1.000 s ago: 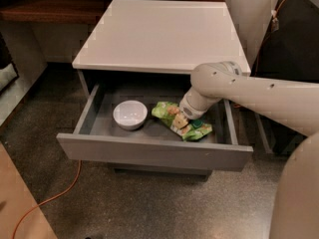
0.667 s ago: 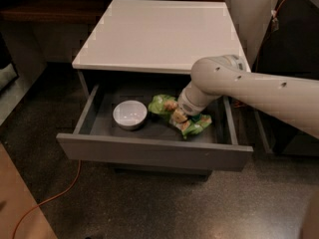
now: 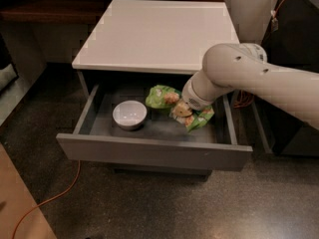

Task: Pick green rice chip bag from top drawer and place on counter

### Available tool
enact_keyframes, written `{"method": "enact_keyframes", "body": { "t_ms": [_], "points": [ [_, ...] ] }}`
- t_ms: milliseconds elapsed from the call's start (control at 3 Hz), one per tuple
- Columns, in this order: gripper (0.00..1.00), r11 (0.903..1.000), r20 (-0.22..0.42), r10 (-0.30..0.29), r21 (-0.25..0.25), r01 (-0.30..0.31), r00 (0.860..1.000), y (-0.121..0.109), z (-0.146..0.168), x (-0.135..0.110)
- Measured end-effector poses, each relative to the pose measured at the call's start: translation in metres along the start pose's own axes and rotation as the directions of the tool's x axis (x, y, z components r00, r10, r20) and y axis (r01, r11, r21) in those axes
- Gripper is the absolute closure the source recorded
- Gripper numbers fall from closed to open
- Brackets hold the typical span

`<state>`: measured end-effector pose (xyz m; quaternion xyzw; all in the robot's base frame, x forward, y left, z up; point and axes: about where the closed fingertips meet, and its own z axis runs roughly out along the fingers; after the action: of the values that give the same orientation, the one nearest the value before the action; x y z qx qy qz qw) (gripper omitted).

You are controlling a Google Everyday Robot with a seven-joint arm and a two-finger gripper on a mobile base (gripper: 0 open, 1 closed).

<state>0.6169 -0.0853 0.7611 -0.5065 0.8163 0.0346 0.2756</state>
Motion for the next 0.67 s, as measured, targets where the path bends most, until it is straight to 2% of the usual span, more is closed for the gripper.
{"method": "enact_keyframes", "body": {
  "t_ms": [333, 667],
  "points": [
    [1.00, 0.9971, 0.064, -0.076, -0.002, 0.076, 0.995, 0.008, -0.044, -0.018],
    [1.00, 0.9859, 0.104, -0.166, -0.007, 0.167, 0.981, 0.009, -0.085, -0.032]
  ]
}}
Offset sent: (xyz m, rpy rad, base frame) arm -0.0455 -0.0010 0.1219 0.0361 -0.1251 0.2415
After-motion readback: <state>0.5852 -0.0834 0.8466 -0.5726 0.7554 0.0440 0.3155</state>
